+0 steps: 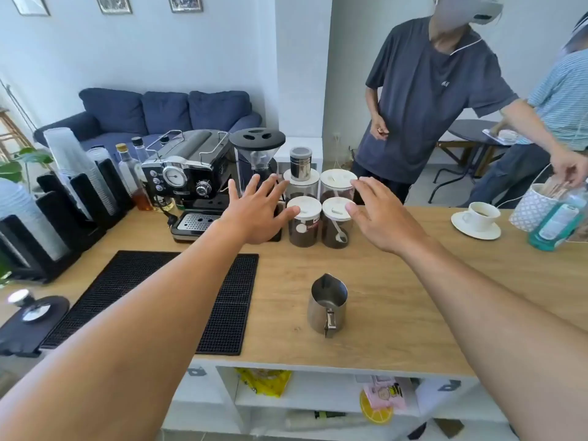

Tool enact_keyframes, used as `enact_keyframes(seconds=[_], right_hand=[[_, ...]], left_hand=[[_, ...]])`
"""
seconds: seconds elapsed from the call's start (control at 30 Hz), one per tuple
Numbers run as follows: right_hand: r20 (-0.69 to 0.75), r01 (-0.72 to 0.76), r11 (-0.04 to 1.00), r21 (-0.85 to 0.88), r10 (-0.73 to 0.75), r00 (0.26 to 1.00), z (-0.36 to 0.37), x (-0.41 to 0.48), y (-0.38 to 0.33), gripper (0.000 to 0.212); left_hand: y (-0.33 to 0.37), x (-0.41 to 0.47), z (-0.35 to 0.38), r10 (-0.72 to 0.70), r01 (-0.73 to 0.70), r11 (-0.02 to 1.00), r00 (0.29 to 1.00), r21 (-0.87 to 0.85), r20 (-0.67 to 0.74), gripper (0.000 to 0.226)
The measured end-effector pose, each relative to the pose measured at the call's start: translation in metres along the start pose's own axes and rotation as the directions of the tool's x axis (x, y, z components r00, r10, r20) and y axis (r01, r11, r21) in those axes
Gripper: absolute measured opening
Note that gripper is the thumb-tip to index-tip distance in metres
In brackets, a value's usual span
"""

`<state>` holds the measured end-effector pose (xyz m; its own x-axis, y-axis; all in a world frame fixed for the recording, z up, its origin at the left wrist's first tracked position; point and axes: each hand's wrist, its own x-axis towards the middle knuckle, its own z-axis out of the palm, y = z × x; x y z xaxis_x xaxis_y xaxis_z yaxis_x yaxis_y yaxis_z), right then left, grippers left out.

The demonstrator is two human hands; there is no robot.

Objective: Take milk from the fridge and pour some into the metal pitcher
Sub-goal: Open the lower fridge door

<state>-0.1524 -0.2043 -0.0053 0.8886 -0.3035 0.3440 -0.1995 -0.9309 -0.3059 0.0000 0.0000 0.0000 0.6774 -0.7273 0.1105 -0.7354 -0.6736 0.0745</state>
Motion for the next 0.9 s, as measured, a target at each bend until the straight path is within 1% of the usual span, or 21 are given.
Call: enact_keyframes(seconds=[0.1, 0.17, 0.27, 0.4, 0.47, 0.57, 0.77, 0.9], right_hand=[[-0.009, -0.055, 0.997, -0.054, 0.054, 0.998, -0.004, -0.011, 0.009, 0.053], [0.024, -0.087, 0.994, -0.069, 0.089, 0.996, -0.006, -0.018, 0.016, 0.055], [0.024, -0.115, 0.989, -0.093, 0.118, 0.993, -0.012, -0.025, 0.026, 0.056], [0.025, -0.133, 0.986, -0.105, 0.137, 0.99, -0.025, -0.038, 0.041, 0.056], [0.018, -0.13, 0.985, -0.113, 0.132, 0.991, -0.032, -0.047, 0.051, 0.056], [-0.012, -0.193, 0.974, -0.115, 0.193, 0.981, -0.047, -0.073, 0.078, 0.056], [-0.062, -0.322, 0.937, -0.138, 0.316, 0.947, -0.084, -0.134, 0.131, 0.055], [-0.111, -0.385, 0.914, -0.131, 0.372, 0.922, -0.111, -0.174, 0.158, 0.055]], left_hand=[[0.008, 0.002, 0.004, 0.034, -0.034, 0.999, 0.999, 0.034, 0.005, 0.074], [0.015, 0.003, 0.008, 0.059, -0.059, 0.998, 0.998, 0.026, 0.004, 0.074], [0.029, 0.01, 0.009, 0.094, -0.094, 0.995, 0.996, 0.025, -0.005, 0.075], [0.05, 0.019, 0.009, 0.113, -0.113, 0.993, 0.994, -0.041, -0.001, 0.071], [0.063, 0.023, 0.008, 0.127, -0.127, 0.991, 0.992, -0.044, 0.003, 0.071], [0.095, 0.031, 0.011, 0.188, -0.187, 0.982, 0.982, -0.015, 0.022, 0.072], [0.173, 0.039, 0.004, 0.324, -0.325, 0.944, 0.946, 0.061, 0.016, 0.073], [0.23, 0.034, 0.0, 0.397, -0.398, 0.916, 0.917, 0.041, 0.021, 0.074]])
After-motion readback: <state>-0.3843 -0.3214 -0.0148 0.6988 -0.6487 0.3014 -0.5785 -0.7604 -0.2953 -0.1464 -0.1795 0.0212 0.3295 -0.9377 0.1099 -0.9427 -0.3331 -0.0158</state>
